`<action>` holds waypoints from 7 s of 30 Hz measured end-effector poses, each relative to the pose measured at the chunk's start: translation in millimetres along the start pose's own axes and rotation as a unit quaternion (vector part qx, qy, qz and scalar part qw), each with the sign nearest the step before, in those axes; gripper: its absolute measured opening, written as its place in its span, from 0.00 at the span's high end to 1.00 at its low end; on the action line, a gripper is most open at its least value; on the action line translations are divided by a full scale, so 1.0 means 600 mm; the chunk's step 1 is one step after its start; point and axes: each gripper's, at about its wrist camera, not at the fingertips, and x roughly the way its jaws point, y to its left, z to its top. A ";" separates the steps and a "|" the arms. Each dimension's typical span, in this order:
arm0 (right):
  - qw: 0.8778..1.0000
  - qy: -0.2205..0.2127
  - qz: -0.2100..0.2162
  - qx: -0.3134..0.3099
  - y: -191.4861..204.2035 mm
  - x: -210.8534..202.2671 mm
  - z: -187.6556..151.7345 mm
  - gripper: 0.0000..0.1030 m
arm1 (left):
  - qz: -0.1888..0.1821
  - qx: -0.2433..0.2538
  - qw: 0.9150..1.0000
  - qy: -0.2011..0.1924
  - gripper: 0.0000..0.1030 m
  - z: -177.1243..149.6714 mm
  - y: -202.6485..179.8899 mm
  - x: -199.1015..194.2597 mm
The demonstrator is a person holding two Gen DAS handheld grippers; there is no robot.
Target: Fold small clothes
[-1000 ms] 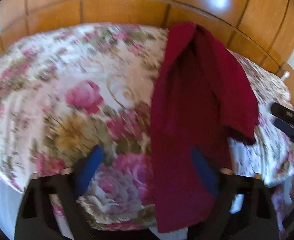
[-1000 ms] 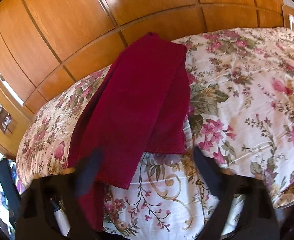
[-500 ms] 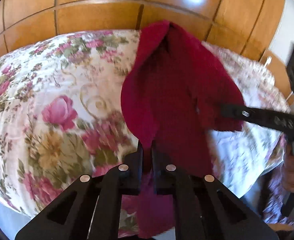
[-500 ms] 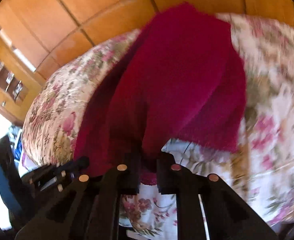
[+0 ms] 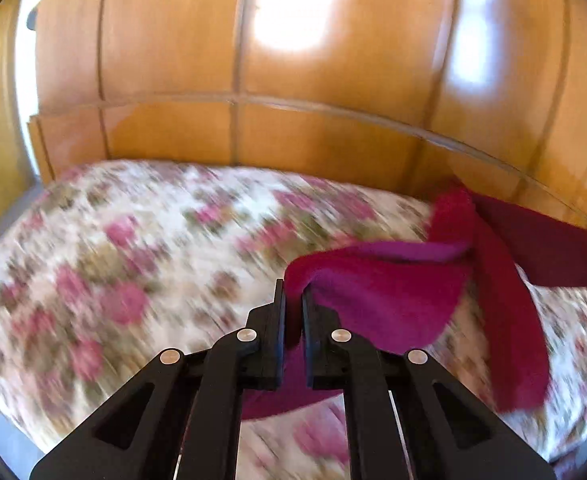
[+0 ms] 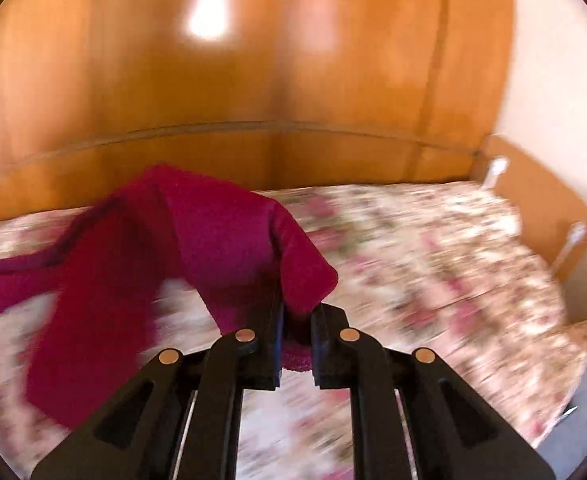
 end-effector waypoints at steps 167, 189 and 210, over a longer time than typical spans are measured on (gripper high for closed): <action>0.947 0.167 0.252 -0.108 0.379 -0.053 -0.192 0.26 | -0.067 -0.015 0.993 0.099 0.97 0.029 0.155 0.004; 0.946 0.168 0.251 -0.116 0.428 -0.051 -0.212 0.16 | 0.127 -0.187 0.967 0.114 0.34 0.044 0.424 0.081; 0.952 0.153 0.230 -0.132 0.445 -0.039 -0.220 0.05 | 0.060 -0.275 0.958 0.063 0.93 -0.033 0.446 0.095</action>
